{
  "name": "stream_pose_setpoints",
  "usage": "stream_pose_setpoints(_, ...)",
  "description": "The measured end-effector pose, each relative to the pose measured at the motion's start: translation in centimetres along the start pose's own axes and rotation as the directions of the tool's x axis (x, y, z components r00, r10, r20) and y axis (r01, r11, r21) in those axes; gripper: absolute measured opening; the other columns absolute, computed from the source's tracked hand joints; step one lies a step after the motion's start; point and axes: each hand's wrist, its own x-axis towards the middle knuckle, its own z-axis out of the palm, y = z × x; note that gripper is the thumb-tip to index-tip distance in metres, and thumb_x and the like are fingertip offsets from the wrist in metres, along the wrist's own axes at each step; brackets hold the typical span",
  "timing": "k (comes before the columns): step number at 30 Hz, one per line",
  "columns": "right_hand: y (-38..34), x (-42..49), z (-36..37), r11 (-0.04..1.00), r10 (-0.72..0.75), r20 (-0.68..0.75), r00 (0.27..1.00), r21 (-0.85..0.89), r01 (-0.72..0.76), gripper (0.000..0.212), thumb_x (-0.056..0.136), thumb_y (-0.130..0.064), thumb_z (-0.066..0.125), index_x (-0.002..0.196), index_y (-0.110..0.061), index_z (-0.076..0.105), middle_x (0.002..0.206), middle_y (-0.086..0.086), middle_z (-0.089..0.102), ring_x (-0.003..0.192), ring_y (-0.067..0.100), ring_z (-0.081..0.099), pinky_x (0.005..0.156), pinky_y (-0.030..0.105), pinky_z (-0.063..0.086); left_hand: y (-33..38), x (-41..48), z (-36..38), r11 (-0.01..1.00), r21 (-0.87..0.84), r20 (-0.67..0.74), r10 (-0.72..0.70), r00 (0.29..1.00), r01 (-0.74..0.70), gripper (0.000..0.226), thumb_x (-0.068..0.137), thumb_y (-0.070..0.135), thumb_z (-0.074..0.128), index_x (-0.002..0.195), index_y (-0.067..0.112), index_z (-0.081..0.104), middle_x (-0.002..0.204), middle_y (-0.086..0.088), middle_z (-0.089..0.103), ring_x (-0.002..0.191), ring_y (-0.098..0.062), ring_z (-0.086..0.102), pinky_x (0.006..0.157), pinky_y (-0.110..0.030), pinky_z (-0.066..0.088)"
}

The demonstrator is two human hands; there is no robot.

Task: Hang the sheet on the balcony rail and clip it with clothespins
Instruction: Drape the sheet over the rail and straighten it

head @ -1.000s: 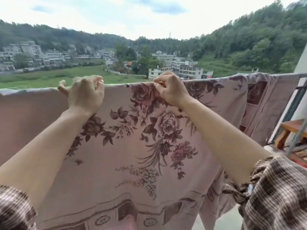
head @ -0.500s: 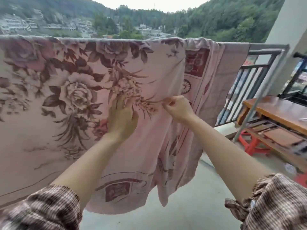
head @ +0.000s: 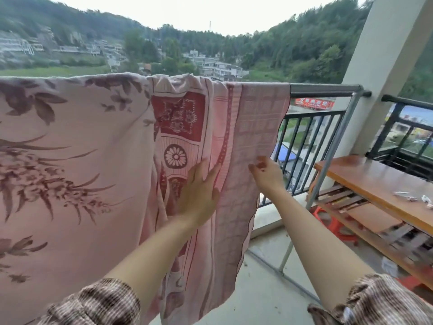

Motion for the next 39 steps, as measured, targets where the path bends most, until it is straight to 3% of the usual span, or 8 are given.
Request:
stream_pose_setpoints(5,0.7,9.3,-3.2,0.975,0.055,-0.141,0.988,0.223,-0.023,0.068,0.086,-0.042,0.062,0.141,-0.014,0.033,0.108,0.016,0.065,0.095,0.031,0.065,0.085,0.05,0.053,2.2,7.4,3.4,0.981,0.142,-0.05,0.142,0.989,-0.134,0.06,0.094,0.023,0.044,0.149,0.026,0.019,0.159,0.0,0.0,0.146,-0.024,-0.002,0.115,-0.037,0.001)
stream_pose_setpoints(8,-0.4,12.5,-5.6,0.943,0.012,-0.117,0.993,0.331,0.027,0.073,0.084,-0.045,0.066,0.142,-0.017,0.032,0.101,0.015,0.066,0.072,0.021,0.065,0.06,0.028,0.054,3.5,11.3,4.4,0.936,0.305,-0.11,0.217,0.97,-0.175,0.066,0.091,0.022,0.049,0.149,0.025,0.018,0.159,-0.007,0.002,0.145,-0.028,-0.005,0.115,-0.04,-0.01)
stream_pose_setpoints(12,-1.5,15.7,-8.0,0.853,-0.081,-0.022,0.996,0.515,0.081,0.026,0.083,-0.037,0.071,0.095,-0.016,0.063,0.062,0.001,0.063,0.046,0.01,0.053,0.048,0.022,0.041,6.5,15.9,3.8,0.847,0.503,-0.271,0.347,0.898,-0.175,0.064,0.094,0.026,0.043,0.151,0.026,0.014,0.157,-0.003,-0.002,0.143,-0.024,-0.017,0.112,-0.042,-0.02)
stream_pose_setpoints(15,-0.8,17.7,-9.0,0.823,-0.172,0.067,0.983,0.559,0.106,0.027,0.085,-0.035,0.069,0.069,-0.014,0.06,0.055,-0.002,0.06,0.047,0.011,0.05,0.053,0.024,0.04,8.8,19.1,3.3,0.826,0.56,-0.386,0.335,0.86,-0.07,0.059,0.099,0.026,0.034,0.151,0.026,0.007,0.157,-0.006,0.001,0.145,-0.024,-0.015,0.114,-0.045,-0.012)
stream_pose_setpoints(22,2.6,22.8,-13.1,0.787,-0.358,0.153,0.921,0.581,0.209,0.023,0.091,-0.024,0.062,0.073,-0.01,0.061,0.062,0.002,0.058,0.051,0.008,0.051,0.054,0.02,0.044,13.3,24.0,5.2,0.809,0.578,-0.449,0.203,0.87,0.11,0.047,0.097,0.031,0.044,0.142,0.025,0.035,0.141,-0.008,0.039,0.133,-0.026,0.024,0.112,-0.047,0.001)
stream_pose_setpoints(29,5.4,26.7,-19.1,0.787,-0.438,0.122,0.891,0.531,0.315,0.036,0.09,-0.027,0.062,0.066,-0.001,0.062,0.056,0.005,0.049,0.053,0.018,0.039,0.051,0.034,0.031,20.5,27.5,8.8,0.879,0.456,-0.433,0.083,0.898,0.139,0.047,0.098,0.032,0.041,0.143,0.02,0.035,0.141,-0.008,0.04,0.137,-0.027,0.026,0.115,-0.044,0.006)
stream_pose_setpoints(36,4.8,27.5,-21.9,0.811,-0.567,0.241,0.788,0.332,0.482,0.017,0.088,-0.022,0.064,0.083,-0.01,0.076,0.058,0.0,0.065,0.046,0.007,0.048,0.044,0.022,0.04,22.9,28.3,9.8,0.912,0.348,-0.457,-0.037,0.889,0.217,0.05,0.096,0.031,0.043,0.143,0.019,0.035,0.148,-0.006,0.036,0.142,-0.023,0.019,0.117,-0.039,0.001)
stream_pose_setpoints(39,4.0,28.7,-23.3,0.73,-0.677,0.126,0.725,0.234,0.642,0.015,0.083,-0.005,0.064,0.092,-0.007,0.075,0.068,-0.006,0.065,0.052,0.004,0.052,0.047,0.008,0.041,22.7,27.6,10.3,0.908,0.367,-0.454,-0.016,0.891,0.203,0.056,0.093,0.038,0.048,0.143,0.018,0.034,0.151,-0.008,0.03,0.144,-0.023,0.015,0.118,-0.038,0.002)
